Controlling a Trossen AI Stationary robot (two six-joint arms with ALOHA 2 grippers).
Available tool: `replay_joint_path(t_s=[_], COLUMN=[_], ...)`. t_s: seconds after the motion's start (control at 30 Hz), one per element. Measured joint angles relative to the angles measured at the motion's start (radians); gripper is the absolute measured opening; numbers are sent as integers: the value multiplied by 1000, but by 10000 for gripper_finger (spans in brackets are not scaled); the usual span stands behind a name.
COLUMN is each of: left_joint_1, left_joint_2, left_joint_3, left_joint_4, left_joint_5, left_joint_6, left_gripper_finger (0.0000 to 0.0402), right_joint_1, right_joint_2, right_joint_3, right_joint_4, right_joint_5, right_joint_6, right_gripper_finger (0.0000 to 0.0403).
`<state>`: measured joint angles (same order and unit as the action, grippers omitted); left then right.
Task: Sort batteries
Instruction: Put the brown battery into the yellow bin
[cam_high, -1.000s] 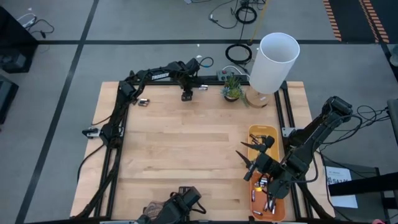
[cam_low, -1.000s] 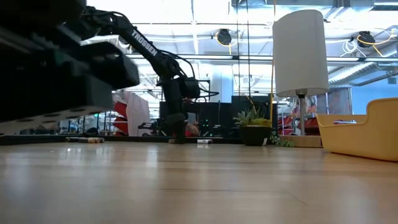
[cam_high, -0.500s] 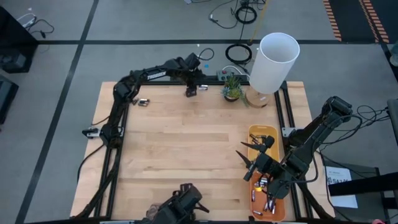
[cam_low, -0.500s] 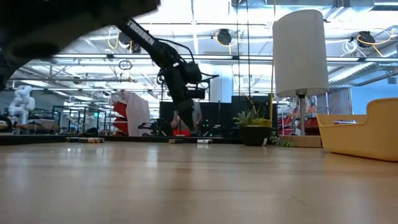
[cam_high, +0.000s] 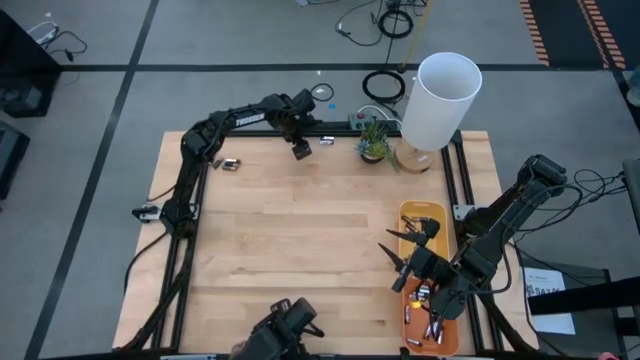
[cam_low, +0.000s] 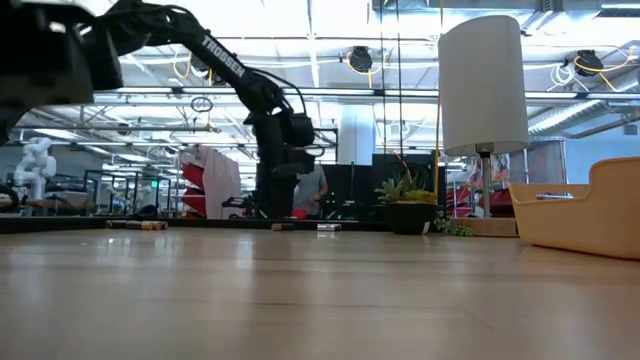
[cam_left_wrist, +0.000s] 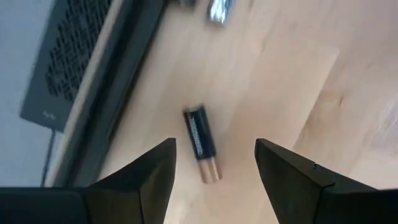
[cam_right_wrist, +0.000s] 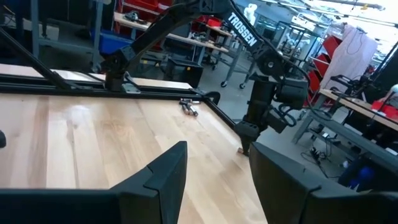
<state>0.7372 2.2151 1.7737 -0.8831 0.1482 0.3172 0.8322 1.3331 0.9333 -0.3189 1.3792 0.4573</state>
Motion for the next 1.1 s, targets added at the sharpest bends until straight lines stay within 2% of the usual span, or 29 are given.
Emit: replay_joint_path(t_s=[0.4,0.5,0.73,0.77,0.97,1.1], left_joint_1=[-11,-17,-52,-57,-98,-144], left_joint_2=[-5,-7,-8,-8,-21,-101], left_joint_3=[-133,-146,-156,-156,-132,-135], left_joint_4=[144,149,145,144,108,111], left_joint_5=[-21,-37,-86,-87,-94,-16], left_joint_6=[6,19,53,66,82,84], left_gripper_finger=[224,193,53,43,43,43], right_joint_1=[0,-5,-21,-22,-24,-24], right_joint_2=[0,0,0,0,0,0], right_joint_3=[0,0,0,0,0,0], right_joint_4=[2,2,9,10,17,17], right_joint_5=[-22,-20,-19,-19,-19,-19], right_joint_6=[-2,-11,-16,-16,-25,-25], right_gripper_finger=[167,167,167,167,167,167])
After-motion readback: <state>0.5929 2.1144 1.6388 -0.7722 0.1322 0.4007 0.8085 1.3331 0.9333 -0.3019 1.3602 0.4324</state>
